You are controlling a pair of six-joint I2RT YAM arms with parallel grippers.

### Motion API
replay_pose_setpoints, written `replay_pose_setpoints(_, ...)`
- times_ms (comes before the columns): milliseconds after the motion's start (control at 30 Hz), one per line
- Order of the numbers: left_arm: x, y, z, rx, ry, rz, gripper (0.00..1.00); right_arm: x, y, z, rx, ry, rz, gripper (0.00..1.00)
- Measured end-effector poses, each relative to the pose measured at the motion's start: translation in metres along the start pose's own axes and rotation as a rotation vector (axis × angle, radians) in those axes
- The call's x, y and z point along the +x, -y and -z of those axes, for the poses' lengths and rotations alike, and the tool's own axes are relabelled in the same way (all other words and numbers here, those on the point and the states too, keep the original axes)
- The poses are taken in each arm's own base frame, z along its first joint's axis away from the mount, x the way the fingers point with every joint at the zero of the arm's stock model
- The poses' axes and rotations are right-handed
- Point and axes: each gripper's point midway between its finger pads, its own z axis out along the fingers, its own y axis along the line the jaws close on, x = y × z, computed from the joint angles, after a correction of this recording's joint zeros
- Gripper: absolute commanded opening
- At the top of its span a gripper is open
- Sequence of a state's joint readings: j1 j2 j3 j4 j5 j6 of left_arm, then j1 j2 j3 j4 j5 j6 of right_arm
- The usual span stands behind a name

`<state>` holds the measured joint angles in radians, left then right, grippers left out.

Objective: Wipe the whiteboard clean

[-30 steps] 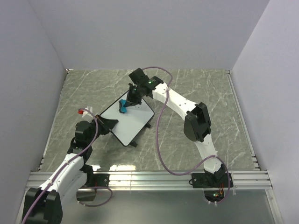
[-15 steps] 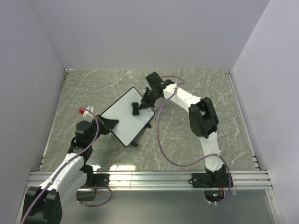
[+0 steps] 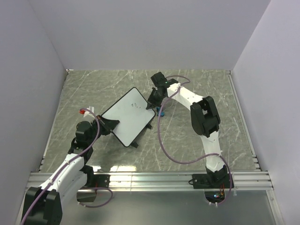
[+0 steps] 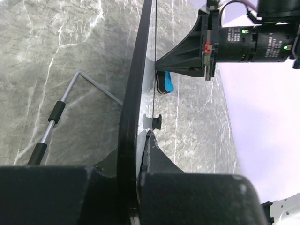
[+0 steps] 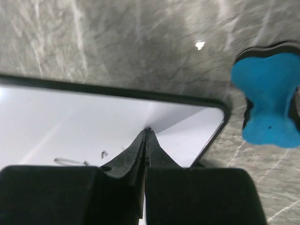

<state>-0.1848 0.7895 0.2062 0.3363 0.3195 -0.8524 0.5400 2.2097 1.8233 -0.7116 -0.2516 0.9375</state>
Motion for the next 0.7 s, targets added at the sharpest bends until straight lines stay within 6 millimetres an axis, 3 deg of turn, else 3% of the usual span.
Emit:
replay_pose_setpoints(133, 0.000, 0.000, 0.000, 0.002, -0.002, -0.003, 0.00, 0.002, -0.005, 0.013, -0.003, 0.024, 0.045, 0.49)
replay_pose_setpoints(233, 0.000, 0.000, 0.000, 0.002, -0.002, -0.003, 0.00, -0.002, -0.005, 0.034, 0.004, 0.076, 0.087, 0.62)
replay_pose_setpoints(333, 0.001, 0.000, 0.000, 0.002, -0.003, -0.002, 0.00, -0.013, 0.008, 0.058, 0.040, 0.140, 0.101, 0.63)
replay_pose_setpoints(433, 0.001, 0.000, 0.000, 0.002, -0.003, -0.003, 0.00, -0.029, 0.027, 0.069, 0.093, 0.187, 0.093, 0.63)
replay_pose_setpoints(567, 0.001, 0.000, 0.000, 0.002, -0.003, -0.003, 0.00, -0.045, 0.057, 0.065, 0.195, 0.211, 0.082, 0.63)
replay_pose_setpoints(700, 0.001, 0.001, 0.000, 0.003, -0.003, -0.003, 0.00, -0.050, 0.076, 0.046, 0.282, 0.189, 0.094, 0.62)
